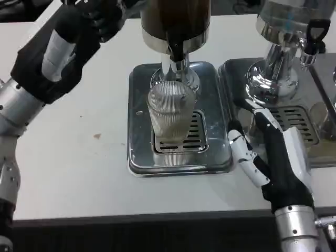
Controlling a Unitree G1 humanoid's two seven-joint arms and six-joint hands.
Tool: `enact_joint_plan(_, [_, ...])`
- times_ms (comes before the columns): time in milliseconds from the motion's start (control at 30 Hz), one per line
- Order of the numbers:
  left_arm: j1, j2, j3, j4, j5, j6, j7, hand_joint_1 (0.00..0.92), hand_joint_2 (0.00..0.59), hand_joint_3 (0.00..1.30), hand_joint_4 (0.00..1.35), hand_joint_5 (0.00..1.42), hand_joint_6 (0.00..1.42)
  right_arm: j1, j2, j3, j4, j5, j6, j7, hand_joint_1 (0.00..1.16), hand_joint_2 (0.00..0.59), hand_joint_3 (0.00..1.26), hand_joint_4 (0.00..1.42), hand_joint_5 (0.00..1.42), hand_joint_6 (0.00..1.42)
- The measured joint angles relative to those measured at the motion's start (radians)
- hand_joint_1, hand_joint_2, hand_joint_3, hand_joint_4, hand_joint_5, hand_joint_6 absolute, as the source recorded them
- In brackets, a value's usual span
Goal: Grasp the cup under the faucet to collect the drink, then remove the cup.
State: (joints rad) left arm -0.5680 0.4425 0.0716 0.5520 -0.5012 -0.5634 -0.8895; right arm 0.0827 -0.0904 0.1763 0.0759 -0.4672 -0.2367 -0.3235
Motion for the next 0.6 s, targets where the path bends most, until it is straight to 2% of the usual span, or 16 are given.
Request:
enact_joint_plan(233, [-0.061,-0.054,0.000,0.085,0.059,0.011,-0.015,0.000,0.066,0.07,0.00,0.09,0.06,0.008,0.001,-0.010,-0.001,0.001,-0.001,0.000,0.21,0.433,0.25,0.21,0.09,0.04])
enact_joint_plan(600, [-0.145,-0.103,0.028,0.260,0.123,-0.010,-0.026,0.000,0.057,0.07,0.00,0.09,0.06,0.037,0.007,-0.012,-0.010,0.001,-0.002,-0.005,0.21,0.433,0.25,0.22,0.09,0.05])
